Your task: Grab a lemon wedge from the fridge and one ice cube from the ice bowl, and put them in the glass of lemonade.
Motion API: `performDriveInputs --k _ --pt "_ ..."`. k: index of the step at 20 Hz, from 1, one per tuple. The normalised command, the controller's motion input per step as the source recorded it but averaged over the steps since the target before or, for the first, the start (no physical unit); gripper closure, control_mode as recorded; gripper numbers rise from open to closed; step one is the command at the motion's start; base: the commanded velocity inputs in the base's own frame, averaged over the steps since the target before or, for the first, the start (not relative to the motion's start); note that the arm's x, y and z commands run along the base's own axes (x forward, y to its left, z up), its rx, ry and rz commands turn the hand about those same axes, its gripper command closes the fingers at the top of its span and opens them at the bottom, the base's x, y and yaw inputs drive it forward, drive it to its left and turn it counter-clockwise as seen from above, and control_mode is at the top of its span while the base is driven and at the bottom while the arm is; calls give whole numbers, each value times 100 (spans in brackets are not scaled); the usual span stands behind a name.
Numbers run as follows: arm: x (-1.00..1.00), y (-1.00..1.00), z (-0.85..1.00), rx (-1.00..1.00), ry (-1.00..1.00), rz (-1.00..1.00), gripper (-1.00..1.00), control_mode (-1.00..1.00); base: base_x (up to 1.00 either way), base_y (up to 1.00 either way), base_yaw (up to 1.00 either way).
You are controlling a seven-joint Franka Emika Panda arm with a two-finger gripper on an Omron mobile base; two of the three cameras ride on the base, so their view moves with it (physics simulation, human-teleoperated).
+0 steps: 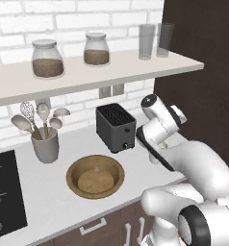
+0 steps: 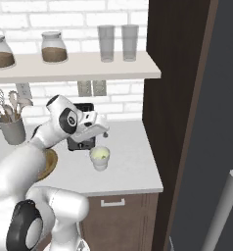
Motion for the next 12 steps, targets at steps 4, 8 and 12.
performDriveInputs --k 4,8,12 --pt "-100 19 27 12 -15 0 -100 -100 0 0 0" --pt "-100 62 -1 -2 -34 0 -100 -100 0 0 0" --pt "-100 97 8 -6 -33 0 -100 -100 0 0 0"
